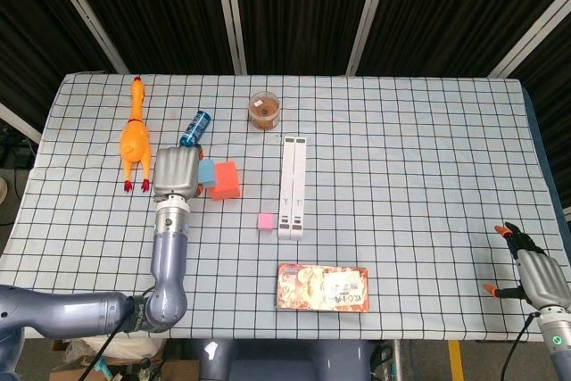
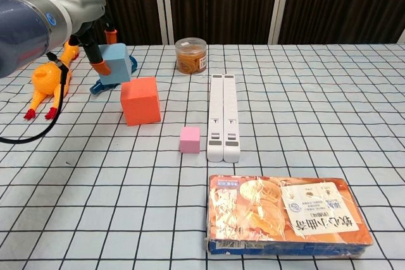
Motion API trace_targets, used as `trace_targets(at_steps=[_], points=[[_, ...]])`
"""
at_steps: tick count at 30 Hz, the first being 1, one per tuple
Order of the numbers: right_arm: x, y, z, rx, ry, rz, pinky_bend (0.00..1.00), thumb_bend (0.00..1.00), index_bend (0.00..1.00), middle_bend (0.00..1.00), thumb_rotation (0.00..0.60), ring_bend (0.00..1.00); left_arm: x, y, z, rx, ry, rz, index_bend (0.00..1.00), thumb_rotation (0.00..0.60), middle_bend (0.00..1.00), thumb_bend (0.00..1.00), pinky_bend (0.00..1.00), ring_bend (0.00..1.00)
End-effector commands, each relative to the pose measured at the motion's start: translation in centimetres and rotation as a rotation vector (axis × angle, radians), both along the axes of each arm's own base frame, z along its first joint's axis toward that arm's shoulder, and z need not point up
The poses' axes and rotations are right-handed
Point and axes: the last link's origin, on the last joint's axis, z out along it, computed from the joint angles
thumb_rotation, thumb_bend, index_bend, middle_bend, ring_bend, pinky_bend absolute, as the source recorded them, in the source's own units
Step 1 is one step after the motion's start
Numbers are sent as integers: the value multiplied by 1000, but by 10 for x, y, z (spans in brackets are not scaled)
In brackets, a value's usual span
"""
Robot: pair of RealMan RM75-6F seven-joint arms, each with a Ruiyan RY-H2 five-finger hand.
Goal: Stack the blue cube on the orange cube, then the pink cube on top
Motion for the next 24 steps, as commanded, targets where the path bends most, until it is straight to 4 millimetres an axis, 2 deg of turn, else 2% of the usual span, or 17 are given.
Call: trace_targets(at_steps=[1,24], points=[[0,0,1,-3,0,-4,213,41,121,46,600,104,0,2,-2,-12,-3,-8,440,600,992,384,831,826],[-3,0,1,3,3,-18,213,41,125,46,600,104,4,14,-10,-27,-39,50,439,600,990,383,828,826]])
